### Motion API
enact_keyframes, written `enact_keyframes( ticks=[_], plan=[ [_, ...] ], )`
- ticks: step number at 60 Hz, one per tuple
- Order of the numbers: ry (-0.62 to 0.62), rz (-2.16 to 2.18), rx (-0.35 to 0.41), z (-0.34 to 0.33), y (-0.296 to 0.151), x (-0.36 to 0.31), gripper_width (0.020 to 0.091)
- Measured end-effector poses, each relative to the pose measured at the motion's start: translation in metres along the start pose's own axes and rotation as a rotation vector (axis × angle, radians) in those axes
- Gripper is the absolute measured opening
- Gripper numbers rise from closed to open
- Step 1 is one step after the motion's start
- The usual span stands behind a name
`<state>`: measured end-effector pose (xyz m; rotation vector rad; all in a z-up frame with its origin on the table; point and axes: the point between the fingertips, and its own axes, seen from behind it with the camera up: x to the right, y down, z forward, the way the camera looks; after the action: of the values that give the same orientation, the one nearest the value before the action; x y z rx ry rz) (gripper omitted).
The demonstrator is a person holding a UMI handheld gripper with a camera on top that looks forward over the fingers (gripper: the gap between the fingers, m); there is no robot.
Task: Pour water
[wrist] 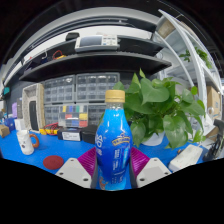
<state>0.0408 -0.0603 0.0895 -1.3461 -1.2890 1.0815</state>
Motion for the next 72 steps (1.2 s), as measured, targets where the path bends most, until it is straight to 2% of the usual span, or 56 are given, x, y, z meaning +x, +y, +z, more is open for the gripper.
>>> enact_keyframes(
  ticks=[8,22,31,43,49,60,72],
  plan=[
    [0.020,-0.053,-0.002,0.000,0.001,-0.004,0.0329],
    [0.007,-0.125,-0.044,0.002,0.003,-0.014,0.0328],
    [-0.068,-0.366,-0.056,0.012,-0.007,-0.067,0.0326],
    [-0.187,-0.801,-0.010,0.035,-0.019,-0.167,0.0328],
    [-0.192,-1.027,0.038,0.044,-0.030,-0.206,0.0328],
    [-0.152,-1.425,0.124,0.059,-0.050,-0.250,0.0328],
    [-0.050,-1.884,0.195,0.070,-0.066,-0.271,0.0324]
  ],
)
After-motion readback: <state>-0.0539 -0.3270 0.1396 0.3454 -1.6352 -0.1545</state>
